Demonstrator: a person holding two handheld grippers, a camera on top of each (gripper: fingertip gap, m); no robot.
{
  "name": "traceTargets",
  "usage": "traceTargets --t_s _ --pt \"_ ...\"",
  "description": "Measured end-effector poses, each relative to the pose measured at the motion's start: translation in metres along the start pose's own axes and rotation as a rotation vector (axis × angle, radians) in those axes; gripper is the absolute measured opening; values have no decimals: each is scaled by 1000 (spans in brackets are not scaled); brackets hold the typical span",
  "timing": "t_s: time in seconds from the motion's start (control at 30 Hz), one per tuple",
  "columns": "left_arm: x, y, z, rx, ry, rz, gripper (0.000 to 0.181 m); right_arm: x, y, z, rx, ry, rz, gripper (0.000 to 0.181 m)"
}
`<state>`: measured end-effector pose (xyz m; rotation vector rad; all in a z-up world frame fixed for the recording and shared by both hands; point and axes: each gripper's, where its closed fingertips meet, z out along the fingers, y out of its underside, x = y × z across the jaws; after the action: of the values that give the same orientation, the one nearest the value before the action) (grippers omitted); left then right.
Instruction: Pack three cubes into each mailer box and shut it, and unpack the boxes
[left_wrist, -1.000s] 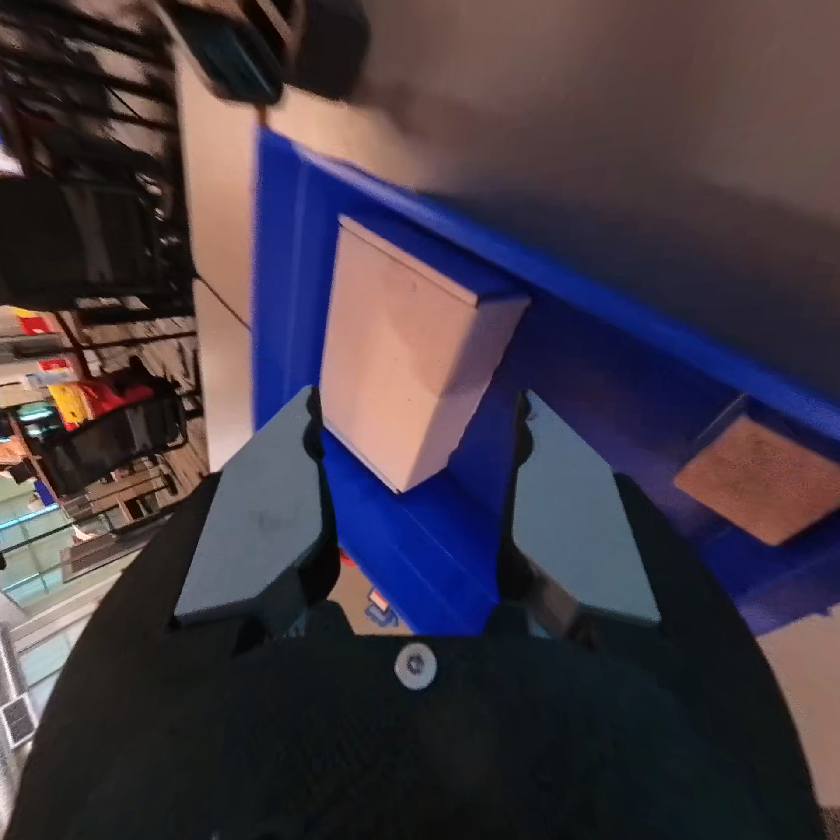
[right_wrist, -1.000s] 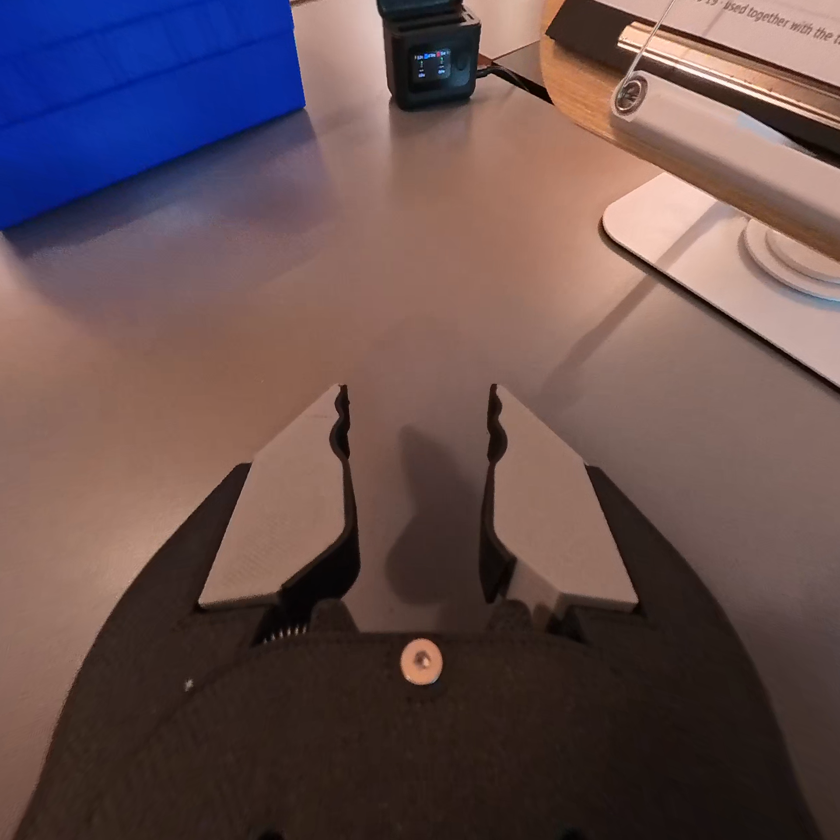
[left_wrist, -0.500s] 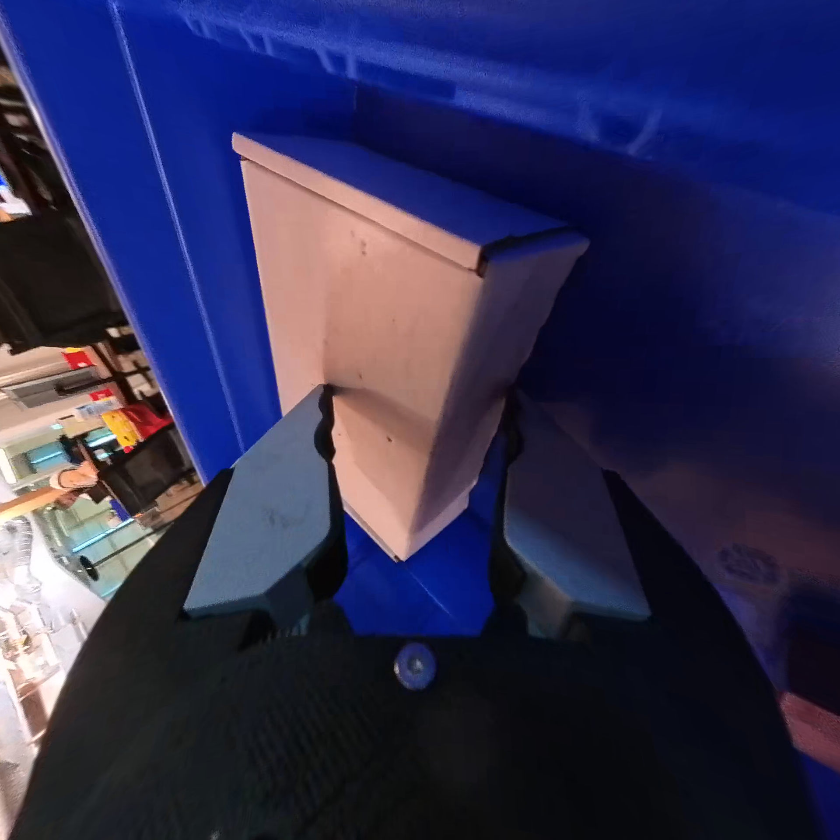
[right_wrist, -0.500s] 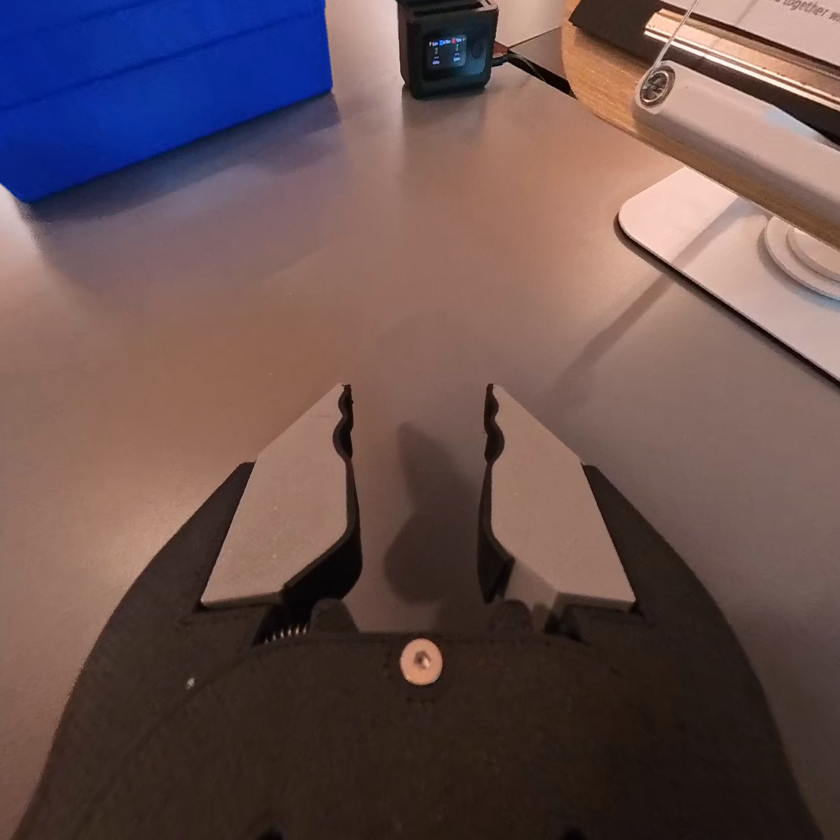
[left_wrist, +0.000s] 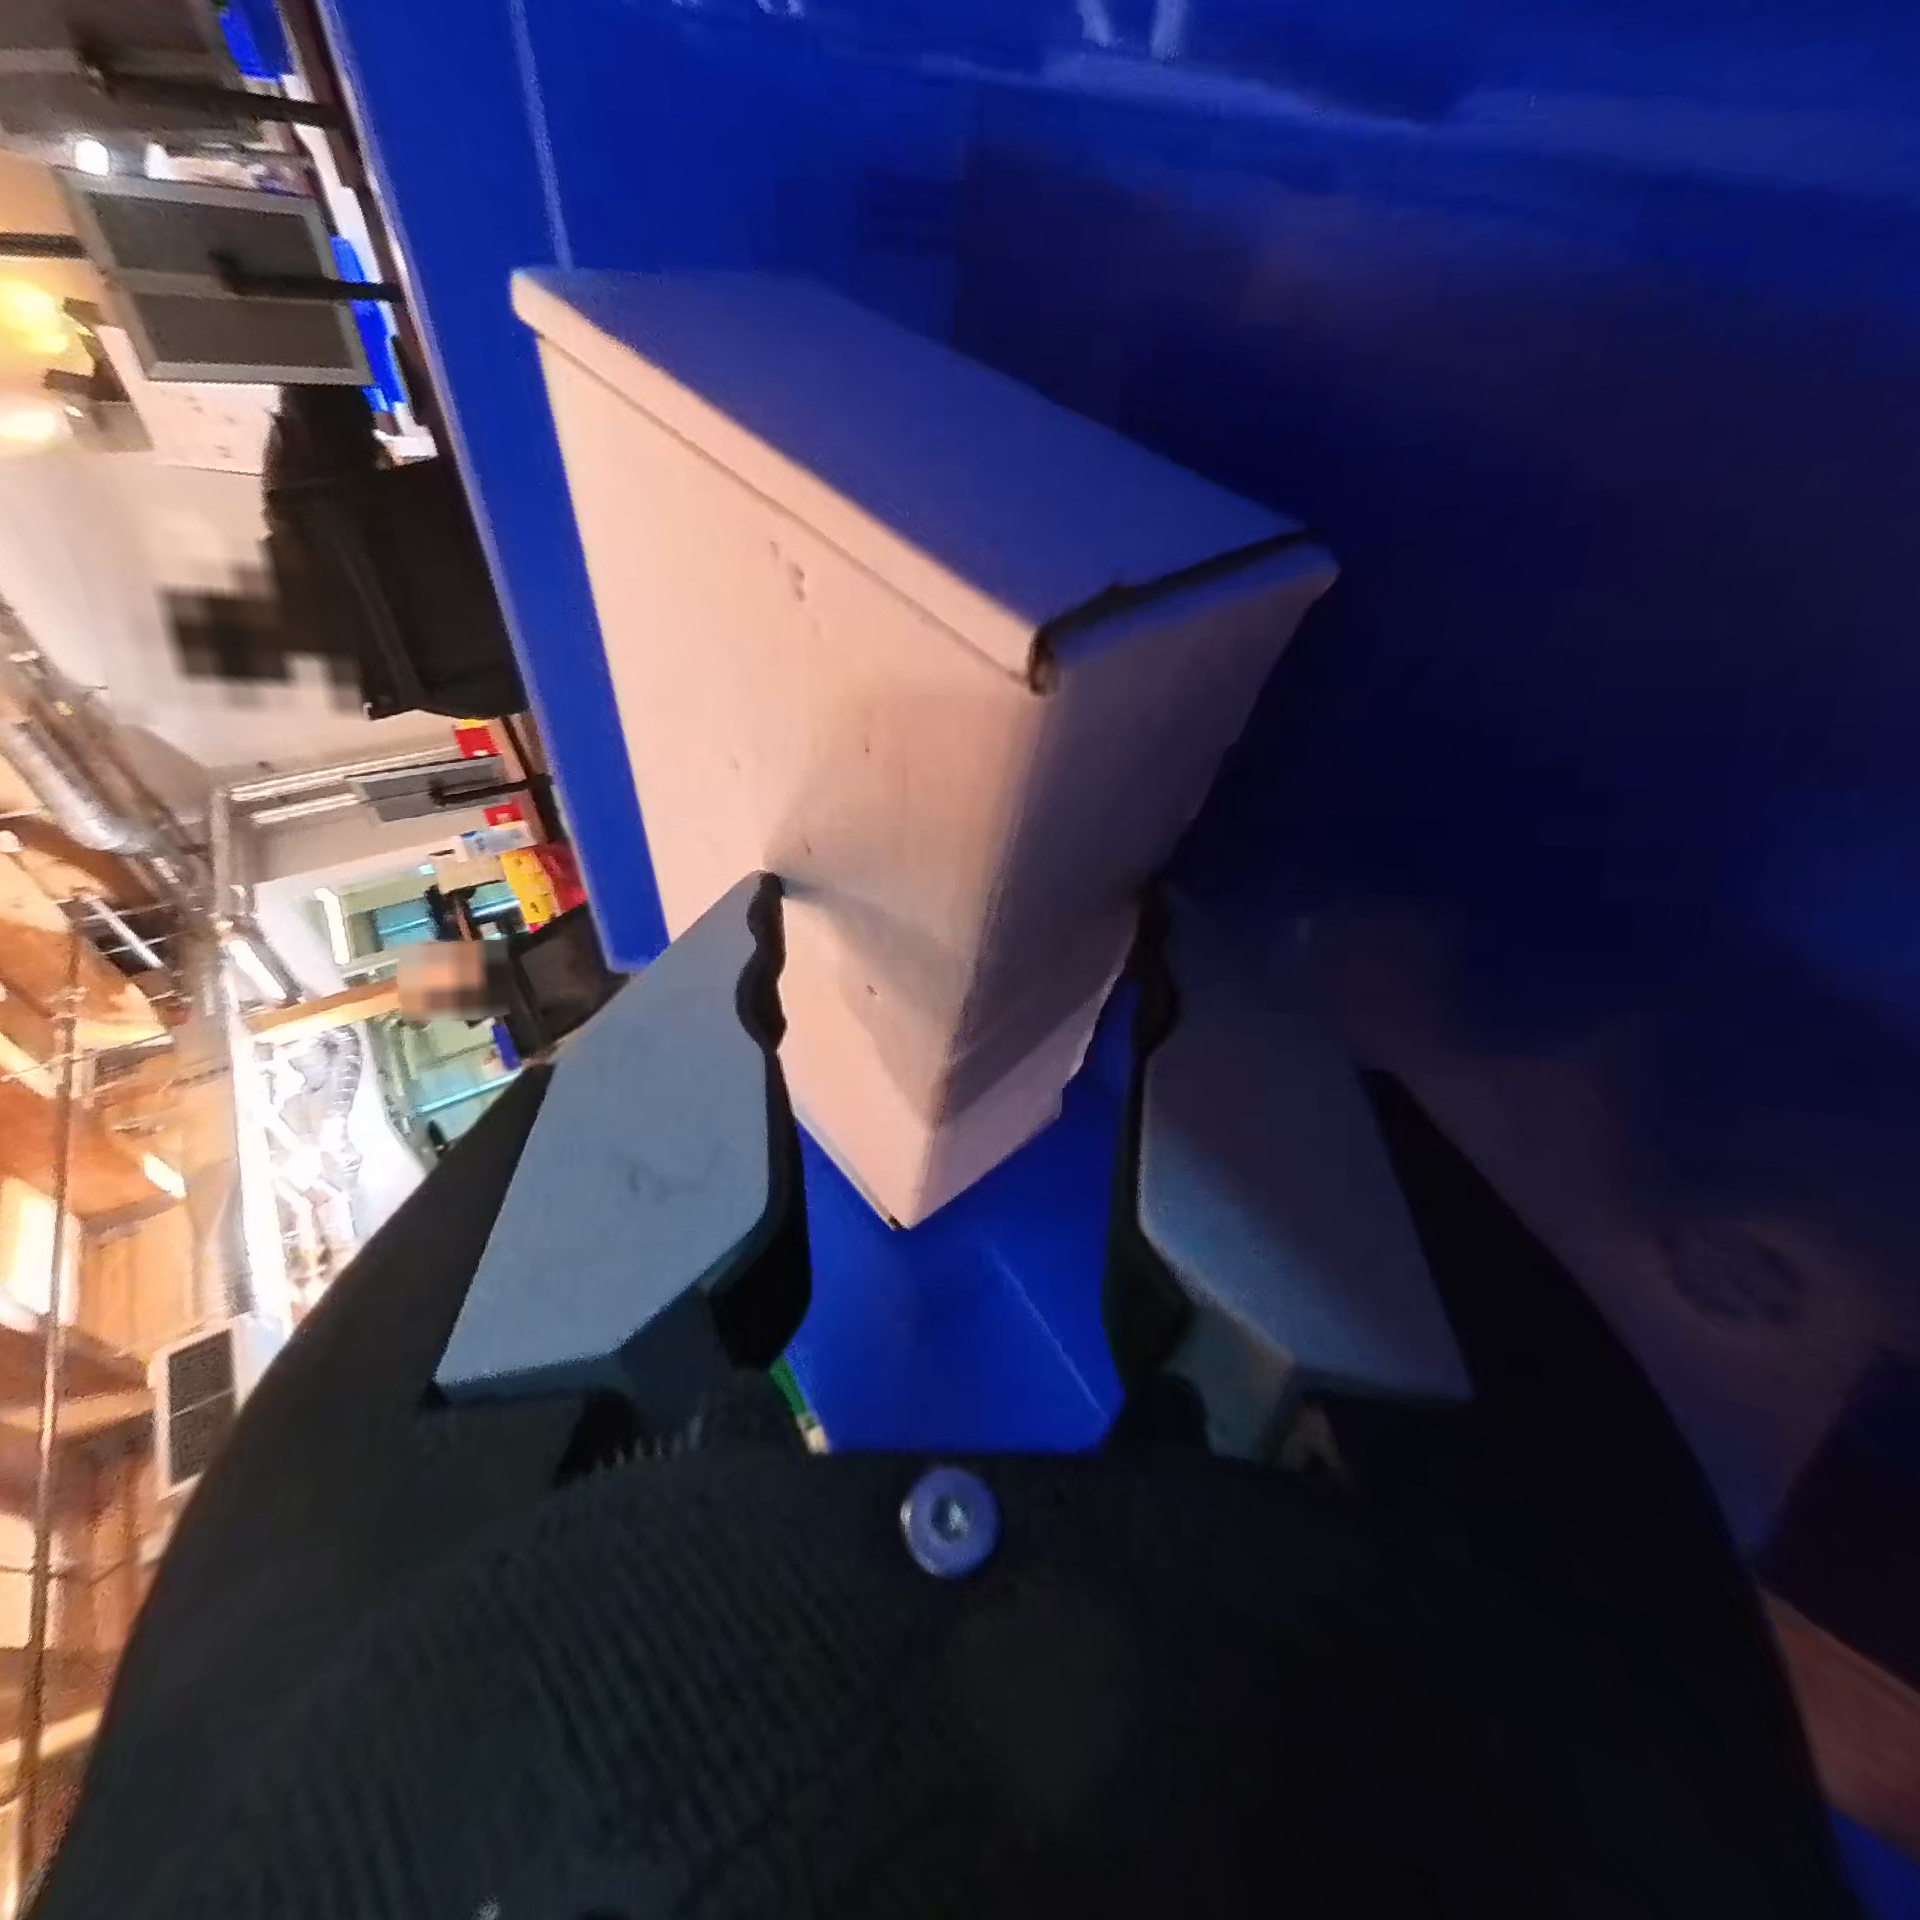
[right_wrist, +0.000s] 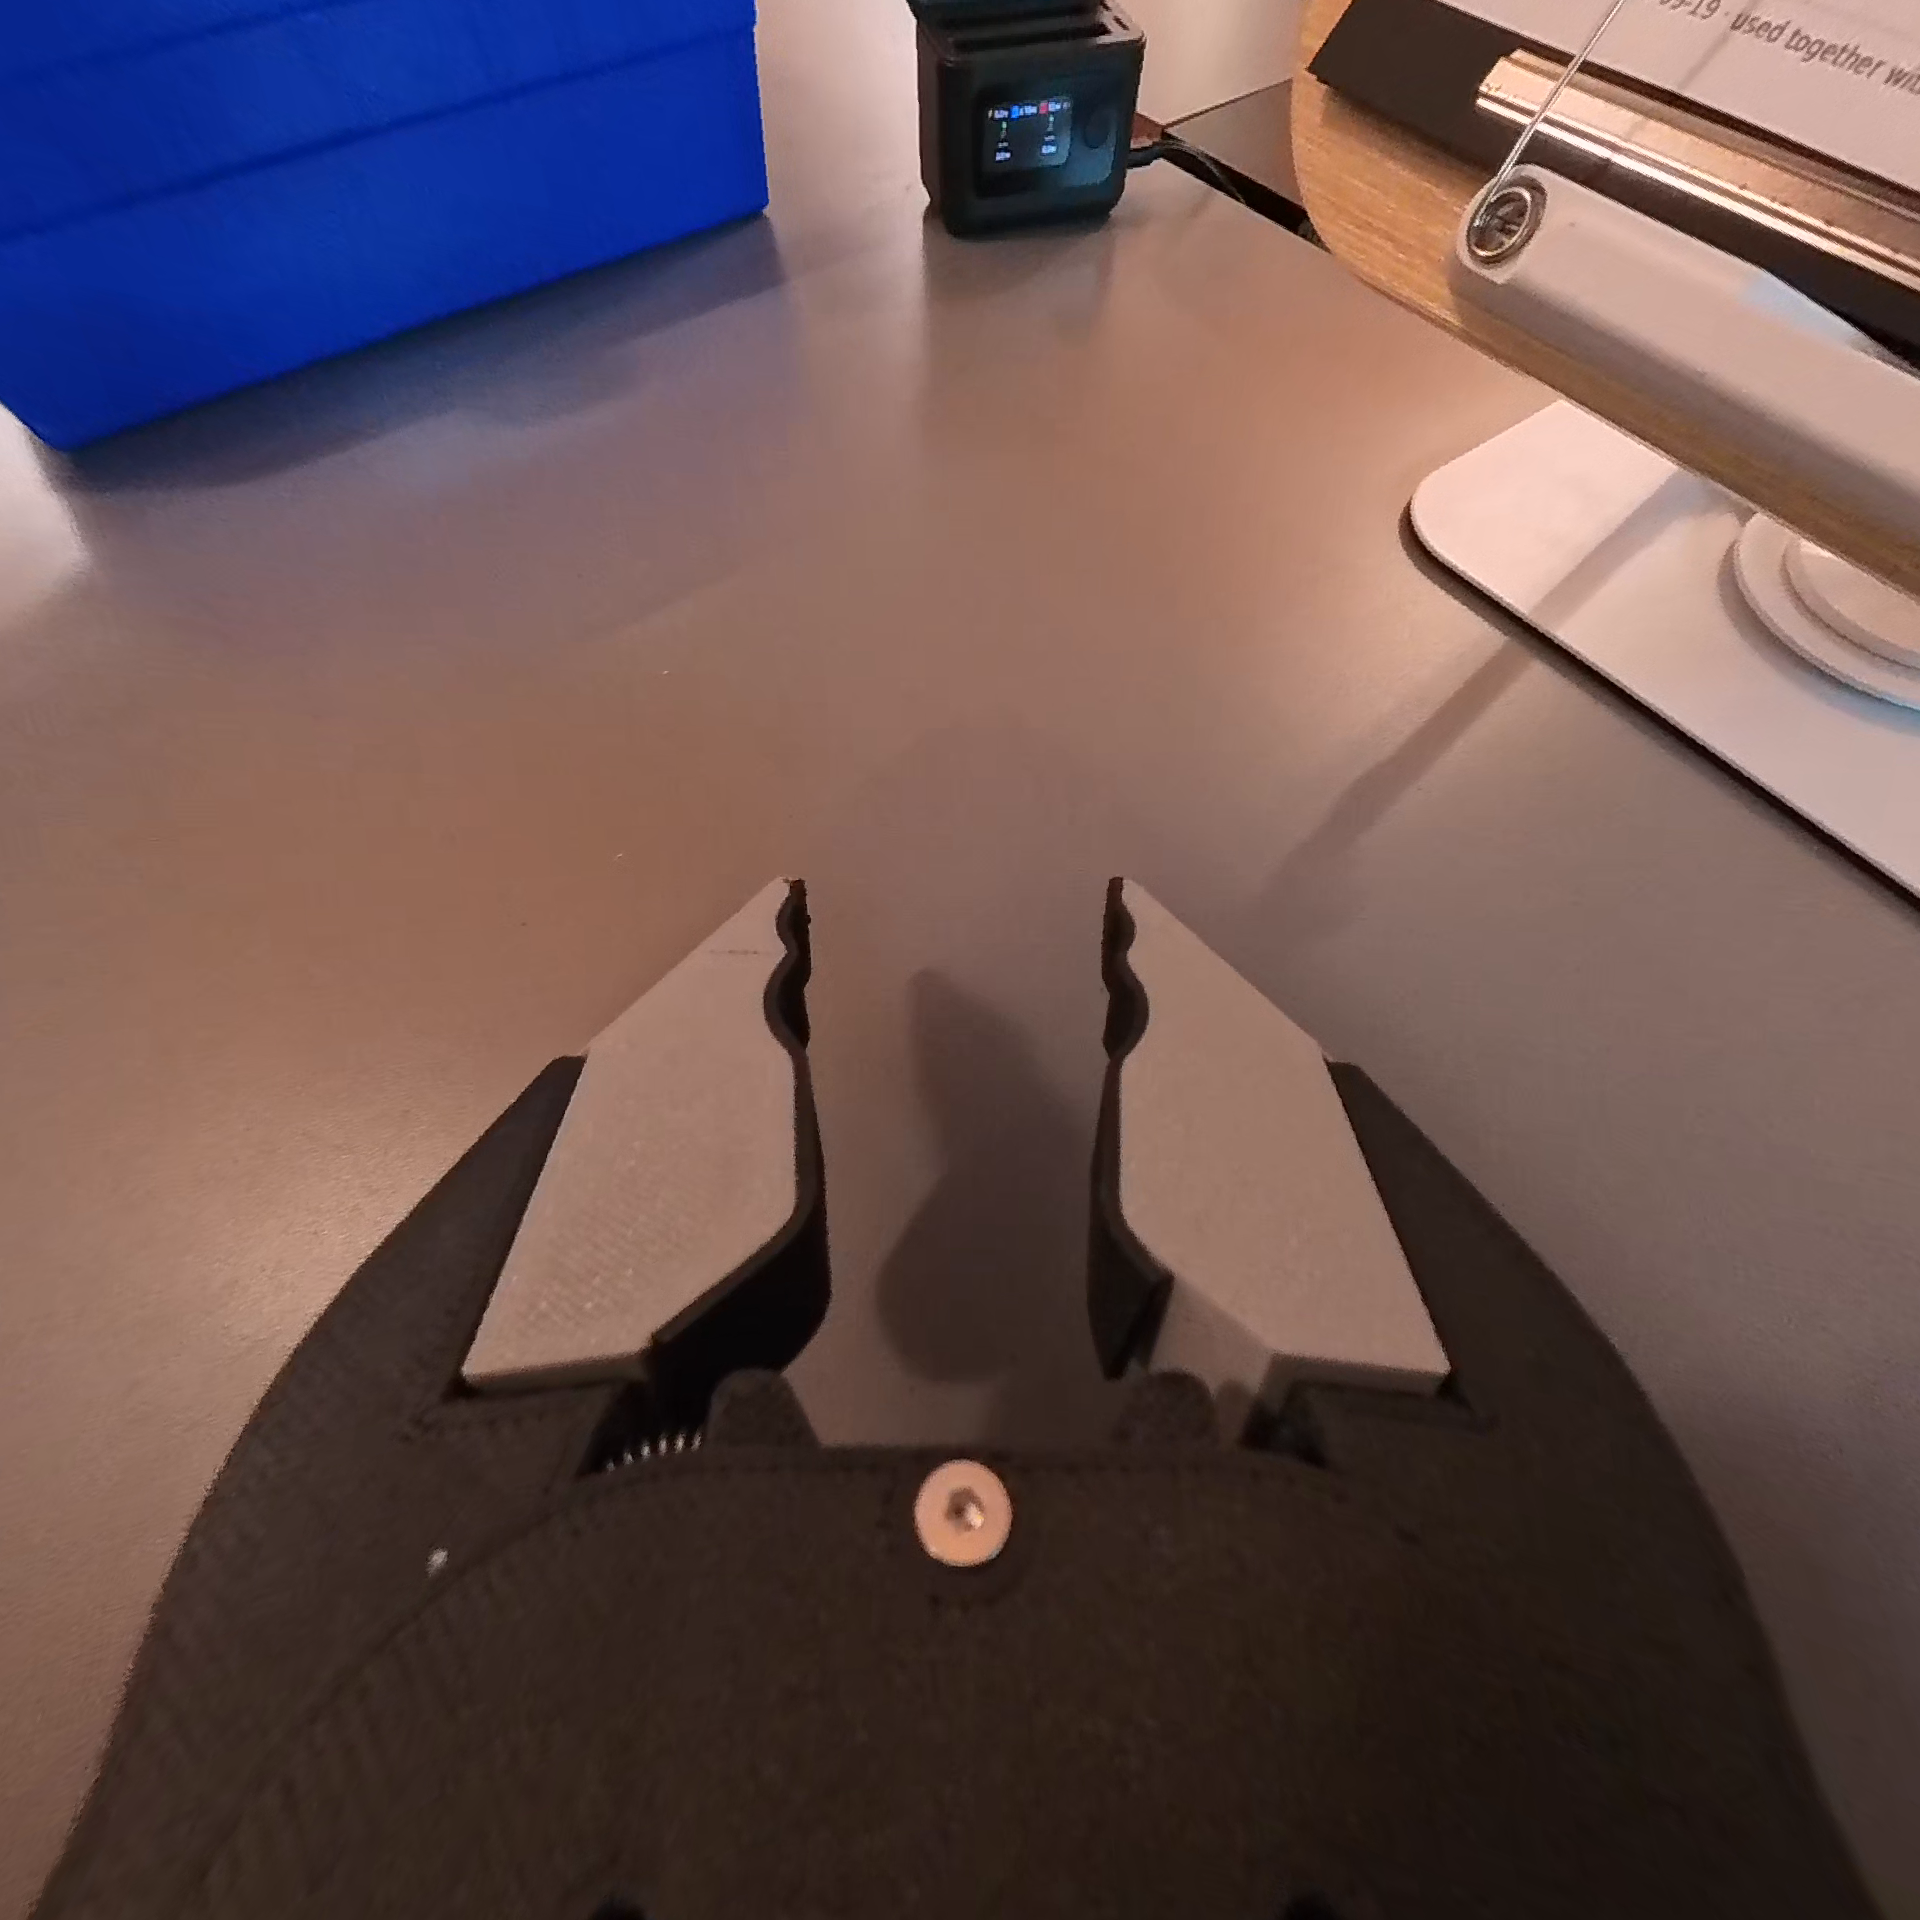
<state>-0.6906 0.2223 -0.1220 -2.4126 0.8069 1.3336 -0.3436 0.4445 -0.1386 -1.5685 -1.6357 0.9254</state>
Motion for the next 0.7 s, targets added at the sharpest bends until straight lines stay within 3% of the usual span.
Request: traceTargets --t_s 0.4,0.53,0.7 --pt "-57 10 -82 19 -223 -107 64 1 -2 -1 13 5 0 54" --pt "-63 -8 -117 50 -249 -44 64 -1 -2 -2 20 11 -17 54" --pt "-54 -55 -159 69 -211 123 65 -3 -5 -4 40 21 -51 55"
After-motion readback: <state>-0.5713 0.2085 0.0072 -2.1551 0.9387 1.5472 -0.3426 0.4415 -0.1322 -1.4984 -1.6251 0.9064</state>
